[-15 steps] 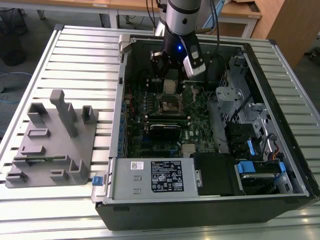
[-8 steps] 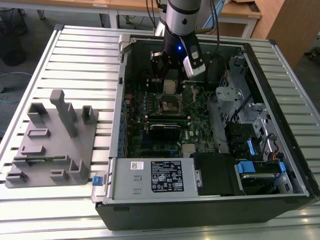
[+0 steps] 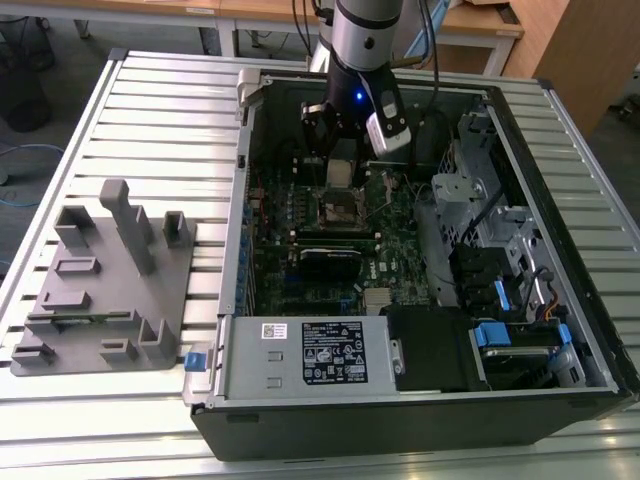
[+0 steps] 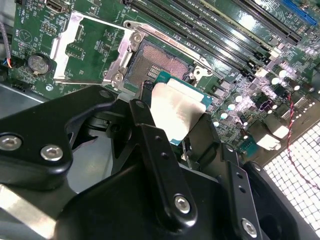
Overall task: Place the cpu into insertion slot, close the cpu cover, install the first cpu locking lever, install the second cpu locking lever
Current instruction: 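Place the cpu into insertion slot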
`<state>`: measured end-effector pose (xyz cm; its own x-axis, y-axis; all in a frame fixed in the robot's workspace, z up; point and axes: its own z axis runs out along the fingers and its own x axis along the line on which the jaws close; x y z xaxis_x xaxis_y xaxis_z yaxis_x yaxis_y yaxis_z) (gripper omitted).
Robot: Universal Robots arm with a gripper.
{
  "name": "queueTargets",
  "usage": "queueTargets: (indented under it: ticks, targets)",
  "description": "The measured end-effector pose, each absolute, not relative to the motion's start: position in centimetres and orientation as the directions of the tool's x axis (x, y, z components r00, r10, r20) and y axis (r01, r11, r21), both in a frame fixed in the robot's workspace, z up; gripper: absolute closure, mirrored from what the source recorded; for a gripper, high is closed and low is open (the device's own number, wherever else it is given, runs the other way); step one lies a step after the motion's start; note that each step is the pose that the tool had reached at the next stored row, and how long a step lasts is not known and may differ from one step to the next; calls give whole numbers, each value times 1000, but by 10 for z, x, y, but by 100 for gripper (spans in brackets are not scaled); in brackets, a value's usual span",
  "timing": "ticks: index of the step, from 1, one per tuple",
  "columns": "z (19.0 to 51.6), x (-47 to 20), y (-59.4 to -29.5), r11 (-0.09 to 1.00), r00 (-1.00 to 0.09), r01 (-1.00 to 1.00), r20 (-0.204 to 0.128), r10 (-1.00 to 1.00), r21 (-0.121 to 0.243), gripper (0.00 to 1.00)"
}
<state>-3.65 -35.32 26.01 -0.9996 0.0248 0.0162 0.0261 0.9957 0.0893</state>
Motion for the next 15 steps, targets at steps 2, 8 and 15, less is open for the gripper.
queueTargets:
  ticks: [2, 8, 15]
  targets:
    - [258, -36, -353, 996, -1000, 26, 16, 25, 89, 46]
    - [250, -36, -353, 996, -1000, 26, 16, 25, 89, 46]
    - [249, -36, -353, 996, -1000, 26, 16, 25, 89, 46]
